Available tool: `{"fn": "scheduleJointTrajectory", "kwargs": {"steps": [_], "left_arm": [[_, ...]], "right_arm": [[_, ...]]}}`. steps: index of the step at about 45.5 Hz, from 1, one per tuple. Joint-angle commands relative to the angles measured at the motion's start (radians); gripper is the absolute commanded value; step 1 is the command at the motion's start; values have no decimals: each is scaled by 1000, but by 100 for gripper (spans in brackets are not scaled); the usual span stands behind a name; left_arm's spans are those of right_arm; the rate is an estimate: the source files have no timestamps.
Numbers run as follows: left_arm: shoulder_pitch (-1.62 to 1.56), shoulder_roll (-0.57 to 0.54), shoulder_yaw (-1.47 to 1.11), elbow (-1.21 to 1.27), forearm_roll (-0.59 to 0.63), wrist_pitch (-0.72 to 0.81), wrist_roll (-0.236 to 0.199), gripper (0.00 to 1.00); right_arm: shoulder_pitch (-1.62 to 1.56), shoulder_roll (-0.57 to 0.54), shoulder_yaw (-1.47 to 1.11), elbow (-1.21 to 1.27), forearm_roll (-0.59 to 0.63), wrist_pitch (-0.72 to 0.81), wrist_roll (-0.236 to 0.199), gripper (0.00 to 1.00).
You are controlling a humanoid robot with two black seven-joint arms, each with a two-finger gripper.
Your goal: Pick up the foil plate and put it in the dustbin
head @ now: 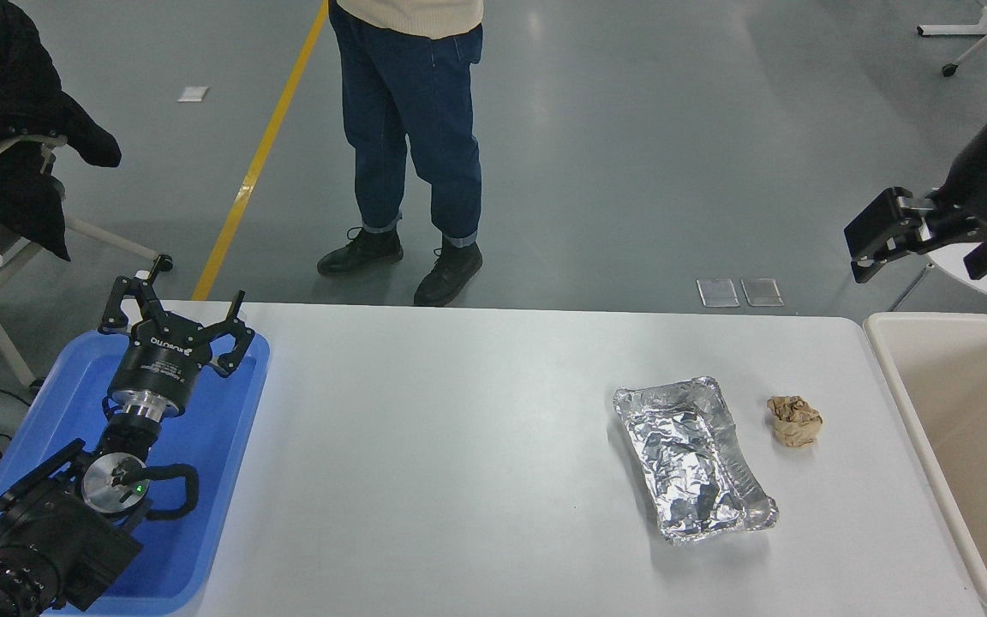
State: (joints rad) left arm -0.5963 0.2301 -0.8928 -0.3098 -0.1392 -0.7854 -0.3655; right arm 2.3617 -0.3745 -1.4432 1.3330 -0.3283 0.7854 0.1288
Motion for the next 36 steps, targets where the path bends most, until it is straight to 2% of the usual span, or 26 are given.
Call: {"fn": "scheduleJointTrajectory", "kwargs": {"steps": [1,36], "left_arm": [[1,0,0,0,1,0,-3,100],[1,0,0,0,0,0,0,100]], "right_arm": [[-4,-1,1,0,0,0,0,100],[-18,-6,12,-2,0,0,0,100]]}}
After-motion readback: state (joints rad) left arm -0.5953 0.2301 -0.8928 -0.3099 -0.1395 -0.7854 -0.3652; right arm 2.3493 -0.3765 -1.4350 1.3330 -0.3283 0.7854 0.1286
